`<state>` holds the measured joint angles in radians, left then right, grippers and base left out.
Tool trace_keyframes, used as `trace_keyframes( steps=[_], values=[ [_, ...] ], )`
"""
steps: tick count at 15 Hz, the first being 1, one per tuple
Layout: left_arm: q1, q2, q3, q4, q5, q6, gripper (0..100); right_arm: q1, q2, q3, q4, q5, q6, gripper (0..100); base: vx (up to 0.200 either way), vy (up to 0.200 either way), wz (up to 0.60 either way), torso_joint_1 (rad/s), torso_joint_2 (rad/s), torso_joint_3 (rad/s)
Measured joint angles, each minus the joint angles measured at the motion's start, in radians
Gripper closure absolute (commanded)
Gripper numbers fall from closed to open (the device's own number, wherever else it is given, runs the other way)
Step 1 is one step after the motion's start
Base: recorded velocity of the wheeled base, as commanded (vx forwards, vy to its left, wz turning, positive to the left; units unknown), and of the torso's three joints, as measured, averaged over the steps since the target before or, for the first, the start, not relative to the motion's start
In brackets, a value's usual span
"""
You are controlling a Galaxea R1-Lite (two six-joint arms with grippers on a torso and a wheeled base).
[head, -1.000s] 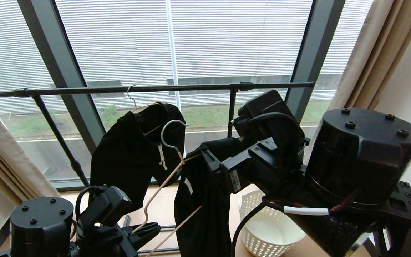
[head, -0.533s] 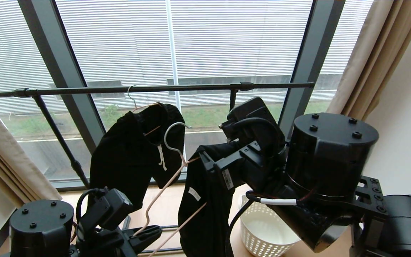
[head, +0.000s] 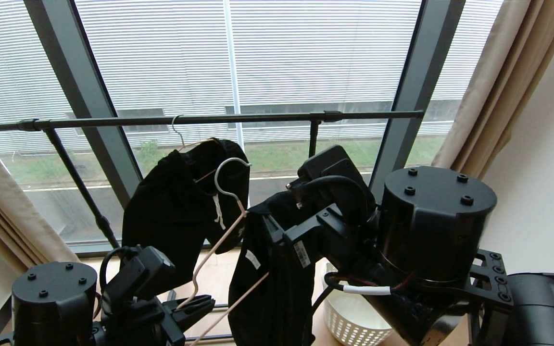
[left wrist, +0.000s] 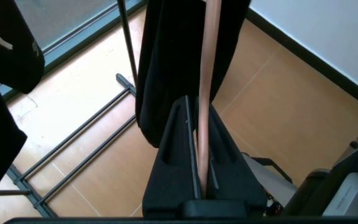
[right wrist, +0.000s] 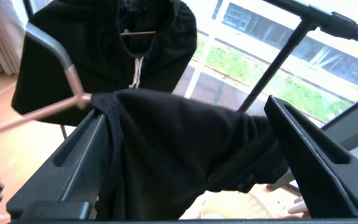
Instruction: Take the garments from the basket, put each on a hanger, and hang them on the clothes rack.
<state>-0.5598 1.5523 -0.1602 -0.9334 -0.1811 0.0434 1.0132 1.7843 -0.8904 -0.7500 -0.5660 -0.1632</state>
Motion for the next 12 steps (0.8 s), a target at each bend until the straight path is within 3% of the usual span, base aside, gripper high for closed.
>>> trace_keyframes(
  steps=[8, 12],
  values=[
    [0.035, -0.002, -0.002, 0.0, -0.003, 0.001, 100, -0.004, -0.058, 0.056, 0.013, 0.036, -0.011, 0, 0.0, 0.0, 0.0, 0.0, 0.0, 0.0],
    [0.035, -0.002, 0.015, -0.001, -0.009, 0.05, 100, -0.089, -0.114, 0.134, 0.02, 0.204, -0.097, 0, 0.0, 0.0, 0.0, 0.0, 0.0, 0.0]
  ],
)
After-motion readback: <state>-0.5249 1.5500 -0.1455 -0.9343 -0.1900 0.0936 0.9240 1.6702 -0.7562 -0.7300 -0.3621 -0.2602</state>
